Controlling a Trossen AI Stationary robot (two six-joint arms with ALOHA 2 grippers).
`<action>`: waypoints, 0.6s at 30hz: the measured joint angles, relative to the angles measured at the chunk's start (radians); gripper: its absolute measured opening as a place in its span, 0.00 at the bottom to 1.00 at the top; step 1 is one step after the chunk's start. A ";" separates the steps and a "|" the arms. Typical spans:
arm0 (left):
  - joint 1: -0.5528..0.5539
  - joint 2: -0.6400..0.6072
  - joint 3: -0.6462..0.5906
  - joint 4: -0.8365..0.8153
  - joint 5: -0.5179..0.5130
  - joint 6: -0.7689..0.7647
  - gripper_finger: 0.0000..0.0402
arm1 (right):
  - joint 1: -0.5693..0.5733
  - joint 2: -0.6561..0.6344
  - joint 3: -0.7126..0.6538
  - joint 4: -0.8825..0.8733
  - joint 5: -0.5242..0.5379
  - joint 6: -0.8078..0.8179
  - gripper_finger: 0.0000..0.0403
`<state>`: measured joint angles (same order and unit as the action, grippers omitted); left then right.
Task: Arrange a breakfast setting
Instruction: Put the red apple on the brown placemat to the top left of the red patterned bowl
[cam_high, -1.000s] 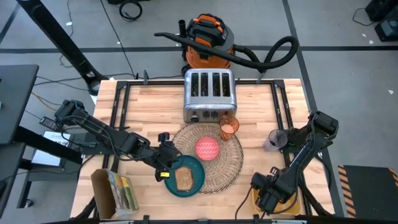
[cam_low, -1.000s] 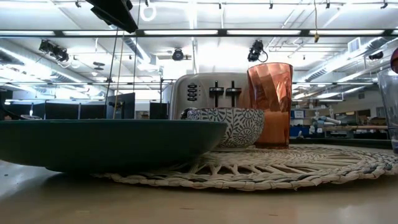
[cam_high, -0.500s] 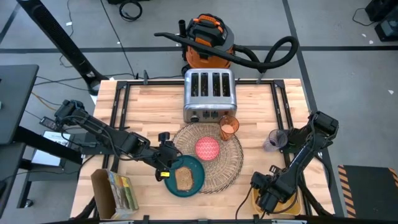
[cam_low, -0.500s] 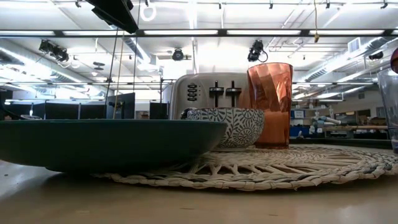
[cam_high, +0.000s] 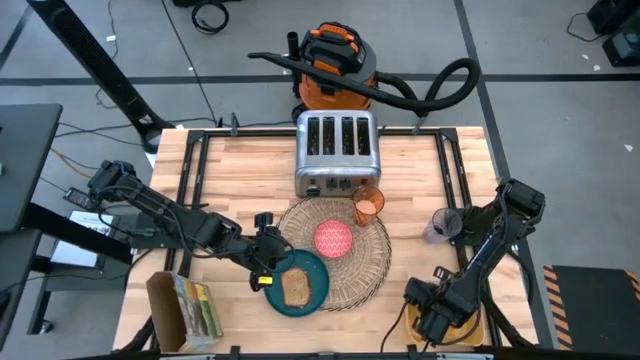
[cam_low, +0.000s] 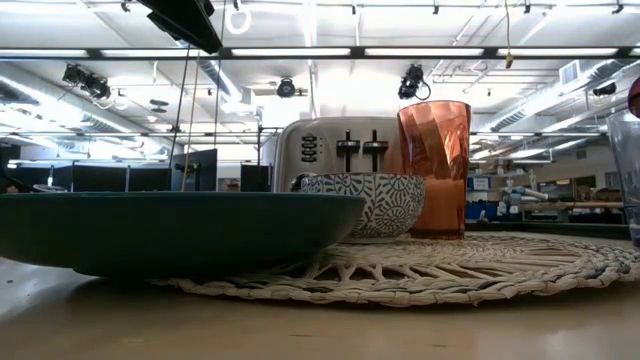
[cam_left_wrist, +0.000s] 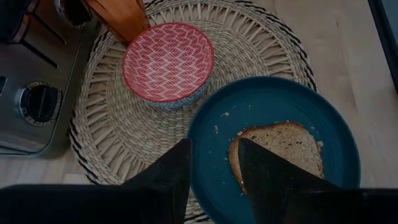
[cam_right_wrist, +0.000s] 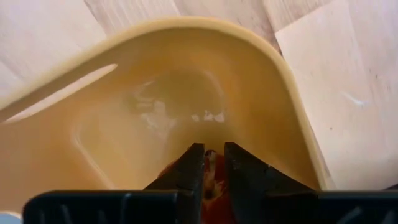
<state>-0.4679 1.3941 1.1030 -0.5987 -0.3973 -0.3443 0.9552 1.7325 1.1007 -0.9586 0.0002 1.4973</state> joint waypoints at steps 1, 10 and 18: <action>0.000 0.000 0.000 0.000 0.000 0.000 0.35 | 0.000 0.000 0.000 0.001 0.000 0.000 0.15; 0.000 0.000 0.000 0.000 0.000 0.000 0.35 | 0.000 0.000 0.003 0.005 0.000 -0.007 0.03; 0.000 0.000 0.000 0.000 0.000 0.000 0.35 | 0.000 -0.001 0.125 -0.104 0.000 -0.066 0.03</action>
<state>-0.4679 1.3941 1.1030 -0.5991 -0.3969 -0.3443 0.9554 1.7317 1.2257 -1.0630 0.0005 1.4316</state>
